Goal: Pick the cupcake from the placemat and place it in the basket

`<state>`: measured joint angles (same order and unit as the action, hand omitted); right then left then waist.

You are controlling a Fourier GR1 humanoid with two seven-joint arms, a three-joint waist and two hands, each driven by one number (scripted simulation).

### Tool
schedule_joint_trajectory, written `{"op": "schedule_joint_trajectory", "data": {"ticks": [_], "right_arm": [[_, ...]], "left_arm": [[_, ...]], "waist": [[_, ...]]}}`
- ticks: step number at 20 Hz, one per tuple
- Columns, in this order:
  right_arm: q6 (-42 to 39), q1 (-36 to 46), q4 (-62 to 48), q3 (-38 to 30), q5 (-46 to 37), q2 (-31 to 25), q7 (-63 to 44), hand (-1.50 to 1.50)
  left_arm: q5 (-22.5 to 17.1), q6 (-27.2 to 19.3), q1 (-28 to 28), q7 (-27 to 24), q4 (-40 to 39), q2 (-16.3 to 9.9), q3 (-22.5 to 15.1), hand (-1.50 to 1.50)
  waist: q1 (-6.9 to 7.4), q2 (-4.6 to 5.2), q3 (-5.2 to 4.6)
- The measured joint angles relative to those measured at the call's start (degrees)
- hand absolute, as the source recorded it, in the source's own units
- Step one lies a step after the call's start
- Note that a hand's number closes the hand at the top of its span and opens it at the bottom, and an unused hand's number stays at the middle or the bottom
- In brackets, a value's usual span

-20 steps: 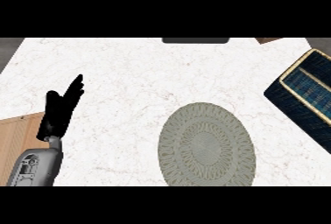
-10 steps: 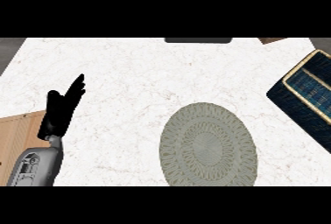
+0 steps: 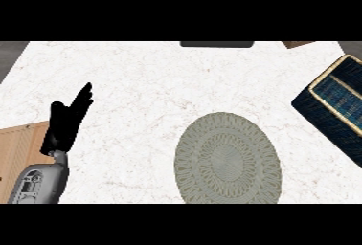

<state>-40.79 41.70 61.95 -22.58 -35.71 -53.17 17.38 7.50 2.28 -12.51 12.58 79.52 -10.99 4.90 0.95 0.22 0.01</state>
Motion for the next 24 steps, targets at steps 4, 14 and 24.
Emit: {"op": "schedule_joint_trajectory", "data": {"ticks": [4,14,24], "right_arm": [[-0.03,0.09,-4.98,-0.76,1.37,1.84,0.02,-1.50],[5.37,4.61,-15.16,-7.21,6.52,3.41,1.28,-1.50],[10.15,8.43,-30.84,-16.71,10.21,-6.43,-1.34,-1.50]], "left_arm": [[-0.17,0.41,0.33,-0.30,-0.08,-0.55,0.56,0.00],[0.00,0.30,-0.74,1.25,0.19,-0.15,0.55,0.00],[0.90,-0.25,-0.94,1.36,0.52,0.71,-0.34,0.00]], "waist": [[-0.21,-0.04,0.01],[-0.47,-0.10,0.02],[0.24,0.28,0.09]]}}
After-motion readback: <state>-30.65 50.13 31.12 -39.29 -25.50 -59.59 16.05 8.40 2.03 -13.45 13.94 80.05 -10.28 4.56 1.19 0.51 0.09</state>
